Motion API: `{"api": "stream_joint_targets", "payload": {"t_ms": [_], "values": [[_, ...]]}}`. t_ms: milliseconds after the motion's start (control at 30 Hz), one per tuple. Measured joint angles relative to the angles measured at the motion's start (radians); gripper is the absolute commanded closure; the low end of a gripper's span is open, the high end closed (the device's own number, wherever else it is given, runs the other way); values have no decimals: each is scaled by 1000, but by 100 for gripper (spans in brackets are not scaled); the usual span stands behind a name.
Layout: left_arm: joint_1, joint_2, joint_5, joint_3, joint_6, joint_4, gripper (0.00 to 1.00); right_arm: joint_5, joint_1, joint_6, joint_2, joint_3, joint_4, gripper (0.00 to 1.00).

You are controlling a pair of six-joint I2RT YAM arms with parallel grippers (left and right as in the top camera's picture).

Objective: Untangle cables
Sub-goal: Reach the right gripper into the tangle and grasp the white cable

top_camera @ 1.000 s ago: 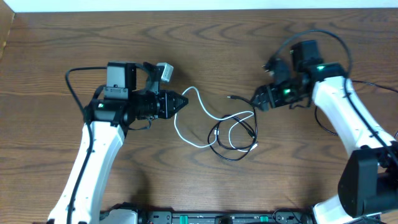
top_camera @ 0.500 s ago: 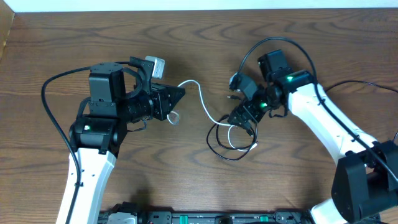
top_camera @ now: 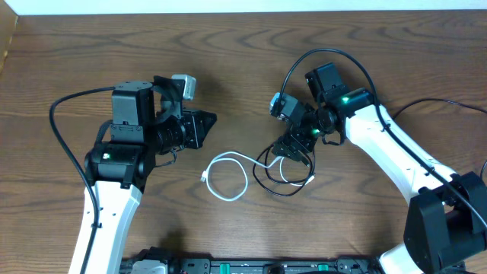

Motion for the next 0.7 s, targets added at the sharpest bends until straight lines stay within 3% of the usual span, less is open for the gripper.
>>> {"api": "stream_joint_targets", "payload": {"t_ms": [133, 267, 333, 500, 700], "values": [[0, 0, -34, 0, 0, 0, 88, 4, 0, -3, 0, 0, -26, 13], [0, 0, -50, 0, 0, -17, 88, 5, 0, 10, 0, 0, -84, 28], [0, 0, -51, 0, 0, -40, 88, 7, 0, 47, 0, 0, -100, 31], [0, 1, -61, 0, 0, -116, 88, 67, 0, 280, 0, -1, -148, 32], [0, 23, -72, 0, 0, -175, 88, 190, 0, 670, 0, -1, -217, 36]]}}
